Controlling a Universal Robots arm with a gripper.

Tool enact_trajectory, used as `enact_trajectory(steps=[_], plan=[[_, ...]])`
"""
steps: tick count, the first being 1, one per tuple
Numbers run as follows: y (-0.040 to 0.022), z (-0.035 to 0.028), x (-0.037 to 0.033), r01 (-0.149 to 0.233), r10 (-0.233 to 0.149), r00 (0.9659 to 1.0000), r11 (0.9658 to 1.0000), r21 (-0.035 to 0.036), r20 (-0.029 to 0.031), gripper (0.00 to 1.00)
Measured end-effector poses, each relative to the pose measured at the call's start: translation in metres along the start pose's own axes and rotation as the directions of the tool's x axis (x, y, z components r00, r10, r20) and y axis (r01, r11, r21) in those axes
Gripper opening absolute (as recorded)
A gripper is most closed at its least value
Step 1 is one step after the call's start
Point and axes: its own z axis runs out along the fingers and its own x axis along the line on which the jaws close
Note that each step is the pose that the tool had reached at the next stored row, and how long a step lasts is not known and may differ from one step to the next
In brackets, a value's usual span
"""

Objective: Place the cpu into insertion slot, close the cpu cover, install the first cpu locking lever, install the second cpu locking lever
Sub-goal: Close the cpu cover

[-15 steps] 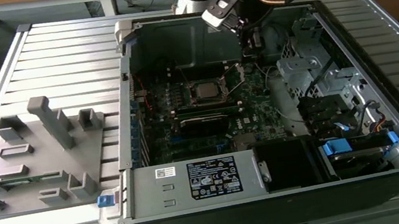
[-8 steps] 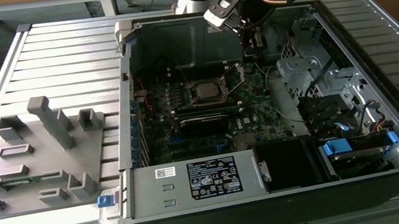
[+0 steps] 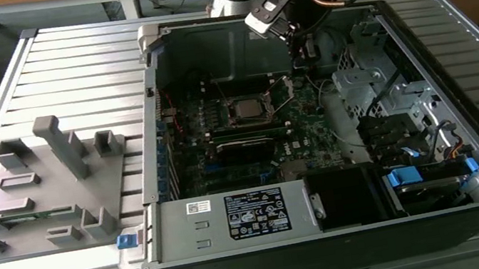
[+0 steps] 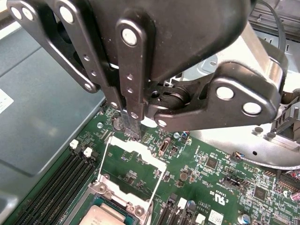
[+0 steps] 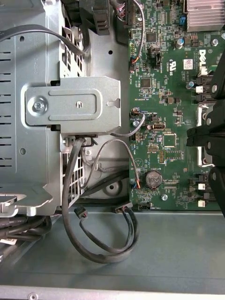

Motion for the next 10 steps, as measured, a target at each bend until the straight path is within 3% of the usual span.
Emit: enact_trajectory(steps=[10], plan=[[0.0045, 0.0025, 0.0005, 0.000, 0.000, 1.0000, 1.0000, 0.0001, 0.0008, 0.10]])
